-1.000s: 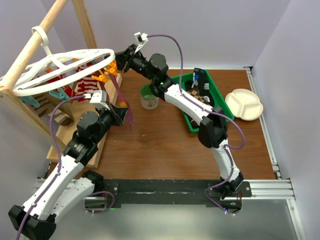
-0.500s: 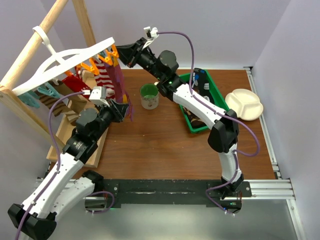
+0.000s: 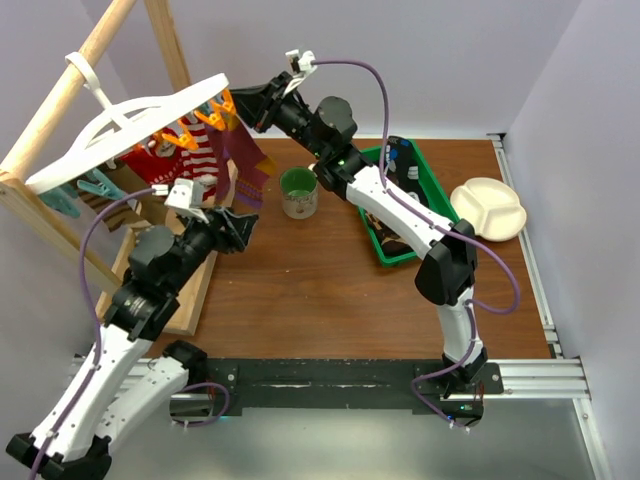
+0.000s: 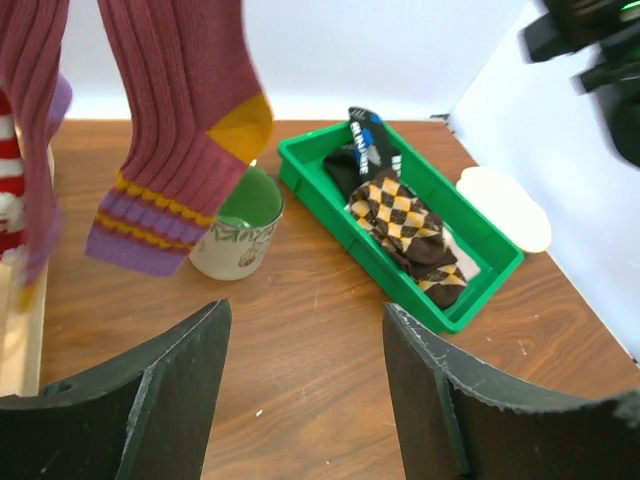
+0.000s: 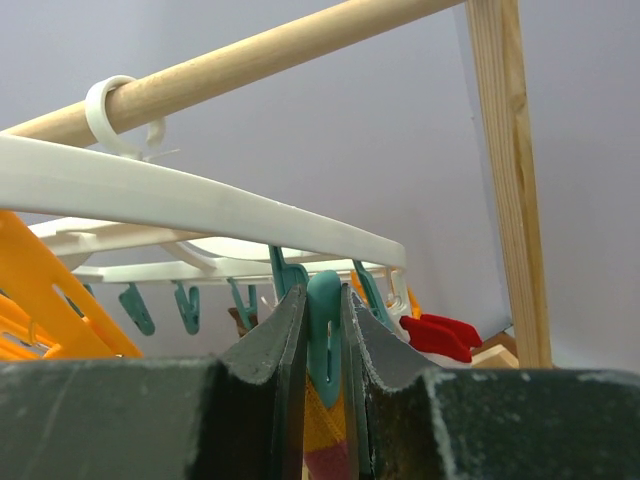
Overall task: Remove the socks clipped to the hanger
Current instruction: Adjust the hanger on the clothesline.
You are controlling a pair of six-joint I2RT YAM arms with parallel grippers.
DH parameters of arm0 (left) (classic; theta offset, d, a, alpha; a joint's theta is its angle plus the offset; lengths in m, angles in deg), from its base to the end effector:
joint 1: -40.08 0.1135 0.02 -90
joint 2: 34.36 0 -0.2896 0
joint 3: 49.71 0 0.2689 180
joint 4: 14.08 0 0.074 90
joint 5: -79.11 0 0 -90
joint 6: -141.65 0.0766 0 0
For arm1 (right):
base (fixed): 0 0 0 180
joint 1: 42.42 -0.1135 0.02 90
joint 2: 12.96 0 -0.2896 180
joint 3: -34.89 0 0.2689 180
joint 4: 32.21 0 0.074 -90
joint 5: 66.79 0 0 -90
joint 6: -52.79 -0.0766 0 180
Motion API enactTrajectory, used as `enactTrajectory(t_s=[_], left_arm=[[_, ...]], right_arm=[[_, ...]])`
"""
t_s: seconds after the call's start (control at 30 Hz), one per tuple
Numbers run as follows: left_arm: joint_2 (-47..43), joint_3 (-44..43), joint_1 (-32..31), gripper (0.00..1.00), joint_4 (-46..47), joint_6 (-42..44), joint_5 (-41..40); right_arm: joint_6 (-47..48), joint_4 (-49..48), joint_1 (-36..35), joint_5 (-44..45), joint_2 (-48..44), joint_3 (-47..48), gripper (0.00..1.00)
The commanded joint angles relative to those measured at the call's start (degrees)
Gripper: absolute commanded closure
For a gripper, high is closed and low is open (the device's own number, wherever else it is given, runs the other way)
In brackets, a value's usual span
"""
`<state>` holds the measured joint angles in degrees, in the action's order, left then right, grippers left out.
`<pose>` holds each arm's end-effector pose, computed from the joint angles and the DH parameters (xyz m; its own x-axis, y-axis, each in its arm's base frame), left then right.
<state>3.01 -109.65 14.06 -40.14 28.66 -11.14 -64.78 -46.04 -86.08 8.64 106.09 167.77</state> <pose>0.1695 -0.0824 0.3833 -0.2202 -0.3271 -0.9190 0.3789 0.8394 -0.3896 0.3867 0.3957 0.4997 -0.0862 0.5370 -0.8392 -0.8906 0.3360 0.3064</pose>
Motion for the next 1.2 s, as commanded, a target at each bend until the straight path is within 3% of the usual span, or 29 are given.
enactTrajectory(t_s=[0.0, 0.17, 0.4, 0.57, 0.83, 1.17], left_arm=[[-3.61, -5.42, -0.17, 0.33, -7.64, 6.01, 3.67], [-8.96, -7.79, -0.17, 0.33, -14.24, 8.65, 4.99], [-13.37, -16.57, -0.17, 0.33, -16.54, 11.90, 22.80], [-11.00, -28.00, -0.17, 0.33, -14.09, 12.70, 28.46], [-9.68, -36.44, -0.08, 0.33, -0.12, 11.03, 18.72], [-8.63, -31.36, -0.17, 0.31, 19.92, 15.86, -1.30]], right_arm=[[0.77, -1.84, 0.42, 1.03, 0.05, 3.15, 0.90], [0.94, -1.41, 0.42, 0.95, 0.22, 3.76, 0.90], [0.94, -1.05, 0.33, 0.68, 0.84, 4.29, 0.90], [0.85, -0.97, 0.33, 0.51, 0.93, 4.21, 0.90], [0.85, -0.88, 0.42, 0.33, 0.75, 3.33, 0.91], [1.38, -0.26, 0.33, 0.07, 0.58, 2.98, 0.91]])
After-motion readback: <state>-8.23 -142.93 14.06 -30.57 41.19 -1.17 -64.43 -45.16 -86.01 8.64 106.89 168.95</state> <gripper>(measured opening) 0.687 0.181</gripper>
